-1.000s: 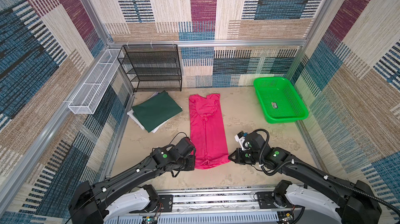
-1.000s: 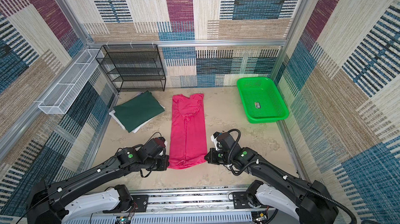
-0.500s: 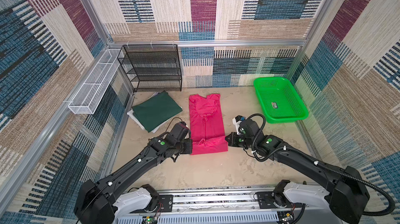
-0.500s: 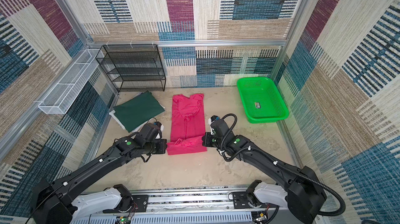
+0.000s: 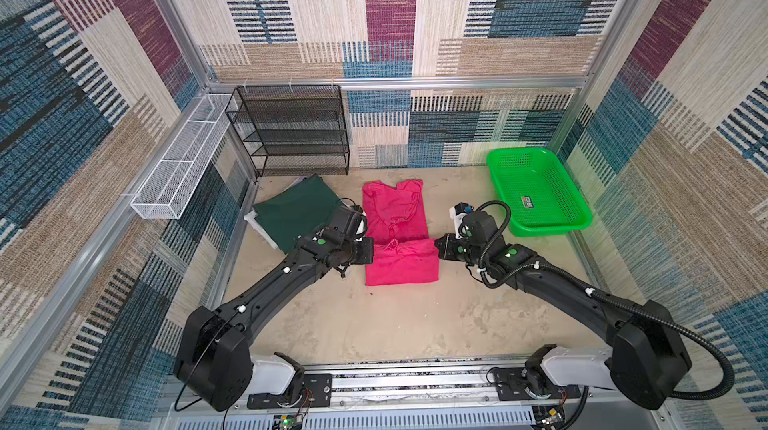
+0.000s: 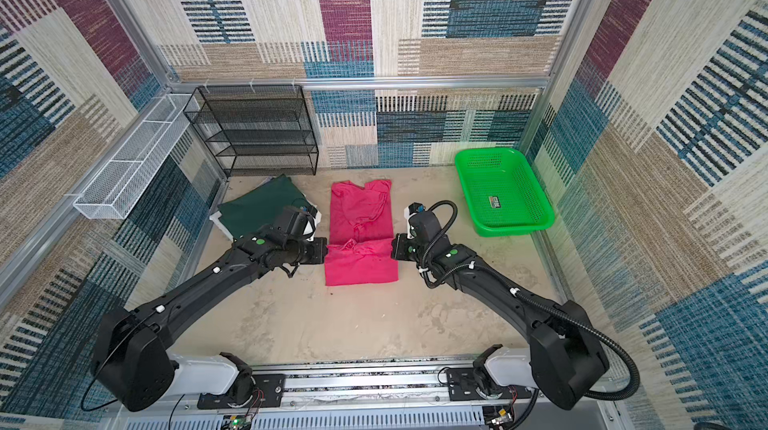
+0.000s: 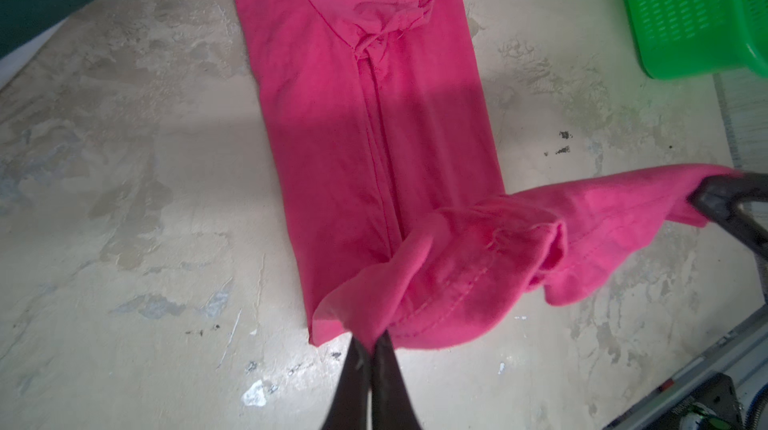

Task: Fold and stack the t-shirts
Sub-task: 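Carry the held hem farther toward the collar with both grippers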

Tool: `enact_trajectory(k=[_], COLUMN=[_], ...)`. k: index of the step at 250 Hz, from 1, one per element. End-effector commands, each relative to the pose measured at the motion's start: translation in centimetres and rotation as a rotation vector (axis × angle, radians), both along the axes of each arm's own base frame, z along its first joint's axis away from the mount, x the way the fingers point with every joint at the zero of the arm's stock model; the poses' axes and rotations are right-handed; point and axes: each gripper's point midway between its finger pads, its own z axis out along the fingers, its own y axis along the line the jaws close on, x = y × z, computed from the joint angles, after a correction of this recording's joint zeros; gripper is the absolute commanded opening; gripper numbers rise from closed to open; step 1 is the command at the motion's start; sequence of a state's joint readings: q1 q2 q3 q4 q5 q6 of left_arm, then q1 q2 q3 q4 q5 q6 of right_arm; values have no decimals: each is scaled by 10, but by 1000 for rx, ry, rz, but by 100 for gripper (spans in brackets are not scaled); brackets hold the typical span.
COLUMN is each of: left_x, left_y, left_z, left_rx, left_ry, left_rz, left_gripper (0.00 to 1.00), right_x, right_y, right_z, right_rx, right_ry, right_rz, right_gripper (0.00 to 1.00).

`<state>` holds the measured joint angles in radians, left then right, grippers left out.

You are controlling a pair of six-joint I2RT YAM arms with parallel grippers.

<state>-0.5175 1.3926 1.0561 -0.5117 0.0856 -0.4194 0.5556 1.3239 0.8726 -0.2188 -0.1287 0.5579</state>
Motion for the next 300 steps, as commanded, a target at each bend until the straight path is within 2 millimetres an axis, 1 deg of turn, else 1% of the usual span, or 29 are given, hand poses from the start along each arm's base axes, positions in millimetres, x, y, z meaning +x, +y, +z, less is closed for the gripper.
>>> enact_trajectory(k=[1, 28, 67, 118, 144, 171, 226, 267, 300], left_x=[11, 18, 30, 46, 53, 61, 75, 83, 89], left_y=[-8, -8, -6, 1, 1, 0, -1, 0, 1], left_z=[4, -2, -9, -19, -26, -34, -52, -69, -77], left_rx=[-17, -19, -21, -23, -28, -31, -36, -38, -38], left_ry=[-25, -15, -6, 7, 28, 42, 80, 116, 129], left_rz=[-39, -36, -24, -4, -4, -6, -7, 1, 12], left_gripper=[0, 0, 0, 0, 0, 0, 0, 0, 0], right_x=[15, 25, 37, 54, 62, 71, 83, 89, 94], right_y=[7, 10, 14, 14, 15, 14, 14, 17, 17], right_z=[11, 5, -9, -23, -30, -42, -67, -86, -94], right_rx=[17, 14, -4, -29, -39, -63, -92, -103, -117], right_ry=[-66, -65, -49, -37, -34, -13, 31, 58, 68], right_rz=[16, 26, 30, 27, 29, 22, 27, 37, 41], right_gripper=[0, 0, 0, 0, 0, 0, 0, 0, 0])
